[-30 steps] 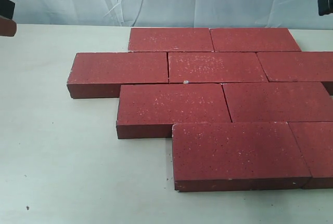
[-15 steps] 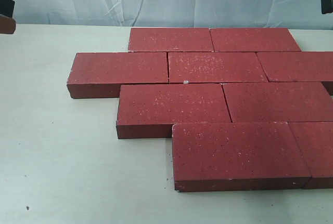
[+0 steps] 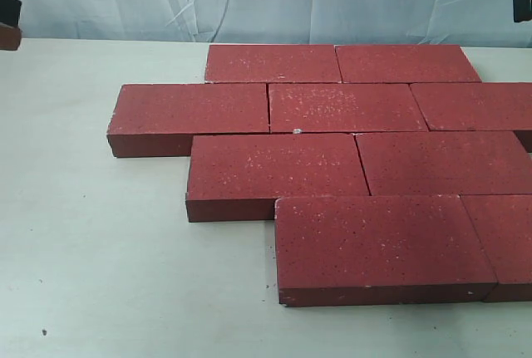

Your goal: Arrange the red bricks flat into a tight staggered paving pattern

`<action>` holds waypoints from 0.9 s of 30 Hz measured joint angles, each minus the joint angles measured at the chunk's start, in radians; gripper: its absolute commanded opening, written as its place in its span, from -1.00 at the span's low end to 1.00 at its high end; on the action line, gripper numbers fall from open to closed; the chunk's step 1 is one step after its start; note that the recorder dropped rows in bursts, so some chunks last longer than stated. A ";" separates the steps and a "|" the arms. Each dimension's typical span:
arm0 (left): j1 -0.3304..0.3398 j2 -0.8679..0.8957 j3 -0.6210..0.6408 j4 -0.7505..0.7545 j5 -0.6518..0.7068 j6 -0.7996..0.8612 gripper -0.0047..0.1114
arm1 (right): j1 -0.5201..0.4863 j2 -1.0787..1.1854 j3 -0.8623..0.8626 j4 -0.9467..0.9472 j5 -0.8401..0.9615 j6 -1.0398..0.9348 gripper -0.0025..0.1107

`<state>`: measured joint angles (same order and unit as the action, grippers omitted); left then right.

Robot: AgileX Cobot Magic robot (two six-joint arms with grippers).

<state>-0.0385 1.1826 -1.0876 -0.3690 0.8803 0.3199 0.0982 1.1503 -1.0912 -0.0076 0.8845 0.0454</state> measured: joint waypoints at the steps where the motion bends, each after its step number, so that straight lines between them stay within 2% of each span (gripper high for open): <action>1: 0.000 -0.009 0.002 0.005 -0.007 0.001 -0.92 | 0.000 0.000 0.000 0.000 -0.001 0.000 -0.97; 12: 0.003 -0.225 0.002 0.011 -0.046 0.001 -0.92 | 0.000 0.000 0.000 0.000 -0.014 0.000 -0.97; 16: 0.048 -0.304 0.011 0.001 -0.061 0.001 -0.92 | 0.000 0.000 0.000 0.000 -0.014 0.000 -0.97; 19: 0.097 -0.378 0.063 -0.019 -0.103 0.001 -0.92 | 0.000 0.000 0.000 0.000 -0.014 0.000 -0.97; 23: 0.107 -0.447 0.163 -0.032 -0.145 0.001 -0.92 | 0.000 0.000 0.000 0.000 -0.015 0.000 -0.97; 27: 0.107 -0.557 0.341 -0.046 -0.251 0.001 -0.92 | 0.000 0.000 0.000 0.000 -0.015 0.000 -0.97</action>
<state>0.0687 0.6259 -0.7468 -0.4146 0.6291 0.3214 0.0982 1.1503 -1.0912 -0.0076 0.8698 0.0454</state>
